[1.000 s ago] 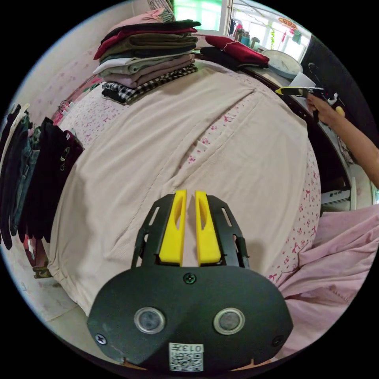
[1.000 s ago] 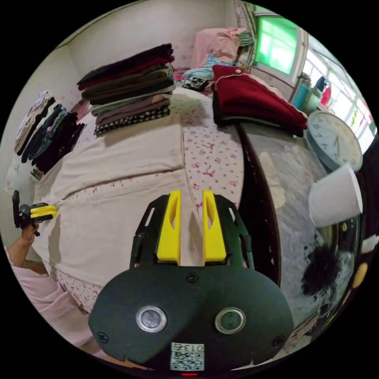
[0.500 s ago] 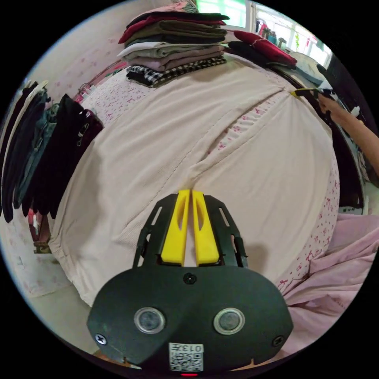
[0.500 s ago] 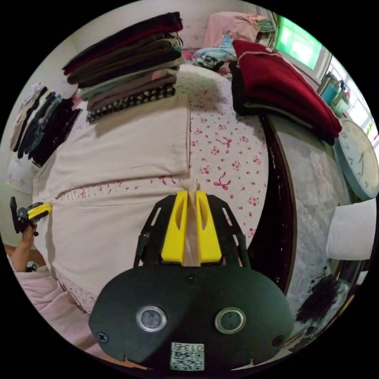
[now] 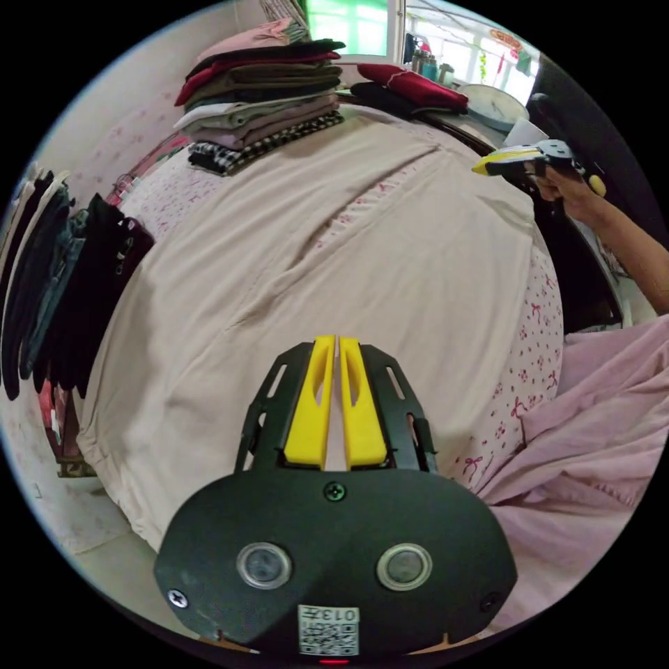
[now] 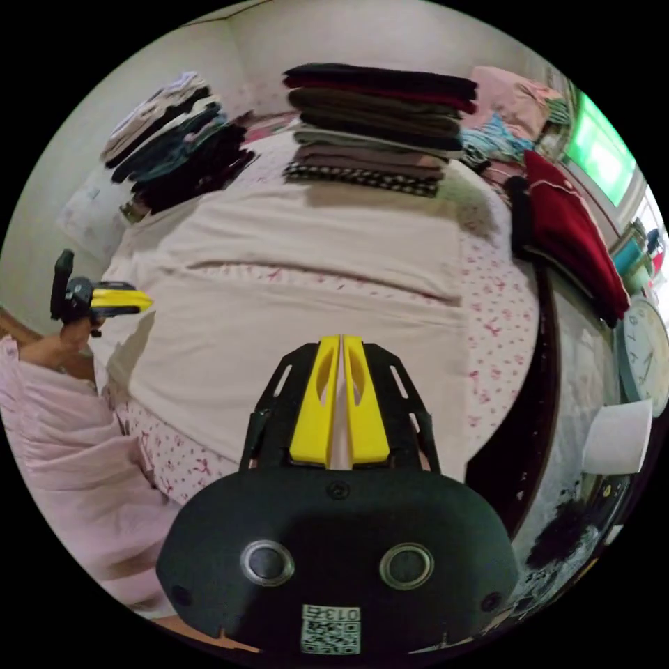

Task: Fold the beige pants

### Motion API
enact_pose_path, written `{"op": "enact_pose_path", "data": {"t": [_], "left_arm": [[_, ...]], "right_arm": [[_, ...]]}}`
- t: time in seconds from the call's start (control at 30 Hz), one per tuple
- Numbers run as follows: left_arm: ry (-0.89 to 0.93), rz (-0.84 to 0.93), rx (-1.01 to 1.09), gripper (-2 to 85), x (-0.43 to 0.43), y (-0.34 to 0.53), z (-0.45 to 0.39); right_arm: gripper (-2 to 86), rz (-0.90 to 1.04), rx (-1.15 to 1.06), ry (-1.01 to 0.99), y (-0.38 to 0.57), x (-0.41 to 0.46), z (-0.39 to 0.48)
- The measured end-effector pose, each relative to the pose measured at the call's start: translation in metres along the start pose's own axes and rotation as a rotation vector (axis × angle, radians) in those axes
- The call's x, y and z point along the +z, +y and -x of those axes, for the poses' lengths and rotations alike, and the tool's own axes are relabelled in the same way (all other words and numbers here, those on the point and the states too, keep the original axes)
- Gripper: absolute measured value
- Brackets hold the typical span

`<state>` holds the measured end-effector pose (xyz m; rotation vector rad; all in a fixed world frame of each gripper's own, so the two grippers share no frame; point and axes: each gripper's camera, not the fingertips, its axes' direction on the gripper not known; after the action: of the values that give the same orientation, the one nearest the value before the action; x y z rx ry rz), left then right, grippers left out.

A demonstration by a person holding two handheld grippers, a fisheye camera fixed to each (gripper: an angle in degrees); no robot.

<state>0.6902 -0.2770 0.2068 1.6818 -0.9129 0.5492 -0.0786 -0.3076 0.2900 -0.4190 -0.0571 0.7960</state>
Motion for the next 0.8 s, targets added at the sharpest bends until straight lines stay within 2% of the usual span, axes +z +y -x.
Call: {"op": "enact_pose_path", "data": {"t": [0.1,0.17,0.23,0.4,0.47,0.6,0.7,0.73,0.8], "left_arm": [[0.032,0.037,-0.006,0.2,0.017,0.003,-0.007],[0.058,-0.009,-0.021,0.1,0.019,0.009,0.001],[0.098,-0.005,-0.039,-0.1,0.022,0.01,0.01],[-0.038,-0.041,-0.034,-0.2,0.0,0.028,0.008],[-0.043,-0.048,0.035,-0.1,-0.011,0.047,-0.005],[-0.054,-0.003,0.101,0.2,-0.009,0.077,-0.031],[-0.057,0.027,0.032,0.4,0.002,0.096,-0.032],[-0.044,0.058,0.004,0.3,0.009,0.101,-0.027],[-0.015,0.041,-0.033,0.1,0.009,0.107,-0.017]], "right_arm": [[0.9,0.03,-0.043,0.034,0.007,0.019,0.047],[0.7,0.102,-0.058,0.069,0.009,0.032,0.061],[0.5,0.127,-0.065,0.169,0.014,0.036,0.067],[0.4,0.105,-0.104,0.306,0.012,0.023,0.09],[0.3,0.027,-0.151,0.286,0.014,0.009,0.115],[0.2,0.029,-0.29,0.243,0.02,0.019,0.178],[0.2,0.1,-0.257,0.255,0.023,0.037,0.192],[0.2,0.047,-0.243,0.245,0.025,0.036,0.191],[0.1,0.064,-0.218,0.221,0.021,0.036,0.187]]}}
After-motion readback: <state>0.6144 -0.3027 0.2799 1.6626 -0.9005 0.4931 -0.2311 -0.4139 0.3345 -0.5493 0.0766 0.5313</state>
